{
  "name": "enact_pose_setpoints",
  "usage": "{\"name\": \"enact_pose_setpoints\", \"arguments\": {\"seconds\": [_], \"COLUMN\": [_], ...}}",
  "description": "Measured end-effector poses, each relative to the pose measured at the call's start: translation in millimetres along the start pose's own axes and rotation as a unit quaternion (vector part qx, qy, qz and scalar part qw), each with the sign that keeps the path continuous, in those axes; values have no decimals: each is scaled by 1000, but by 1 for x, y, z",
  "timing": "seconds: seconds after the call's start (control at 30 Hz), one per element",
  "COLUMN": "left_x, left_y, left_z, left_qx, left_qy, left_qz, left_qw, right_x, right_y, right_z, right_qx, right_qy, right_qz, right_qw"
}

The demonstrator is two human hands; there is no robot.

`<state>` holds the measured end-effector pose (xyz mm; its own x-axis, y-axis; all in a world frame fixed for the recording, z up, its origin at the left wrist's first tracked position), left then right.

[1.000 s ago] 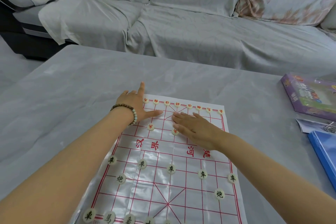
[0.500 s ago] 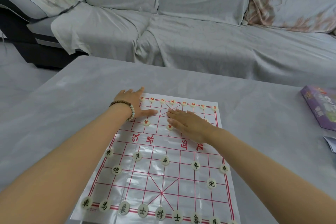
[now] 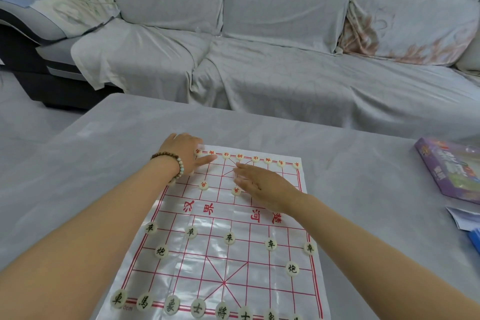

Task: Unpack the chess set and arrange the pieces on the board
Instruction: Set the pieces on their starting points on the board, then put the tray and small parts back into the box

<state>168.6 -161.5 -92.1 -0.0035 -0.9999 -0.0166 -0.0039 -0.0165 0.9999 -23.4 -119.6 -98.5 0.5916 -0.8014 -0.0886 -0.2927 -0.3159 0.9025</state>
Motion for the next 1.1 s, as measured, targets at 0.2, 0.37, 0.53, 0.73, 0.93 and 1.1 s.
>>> {"name": "enact_pose_setpoints", "arguments": {"seconds": [0.2,0.37,0.53,0.73,0.93,1.1], "left_x": [-35,-67,-100,-134,-162,-174], "left_y": [45,54,55,42,7,-9], "left_z": [66,157,243,360,471,531], "left_qx": [-87,-133,-245,-351,-493,-513], "left_qy": [-69,-120,-135,-151,-80,-50], "left_qz": [112,100,25,-75,-220,-250], "left_qw": [988,979,960,921,838,820], "right_x": [-55,-143,-254,-366,-424,-428], "right_y": [40,71,117,153,133,115], "right_z": [21,87,147,230,273,290], "right_qx": [65,91,81,143,195,208], "right_qy": [-34,-124,-170,-303,-387,-398], "right_qz": [126,171,256,331,292,287], "right_qw": [989,973,948,882,853,846]}}
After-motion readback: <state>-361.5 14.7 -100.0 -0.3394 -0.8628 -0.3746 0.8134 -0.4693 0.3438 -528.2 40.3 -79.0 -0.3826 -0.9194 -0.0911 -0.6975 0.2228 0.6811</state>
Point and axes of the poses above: each hand's wrist, its own x-axis towards the middle knuckle, its own y-axis out of the back of the hand, z = x × y, the point moved 6 cm from there along x, towards the middle knuckle, and after that the axes turned 4 degrees about z, right-handed, at the moved point
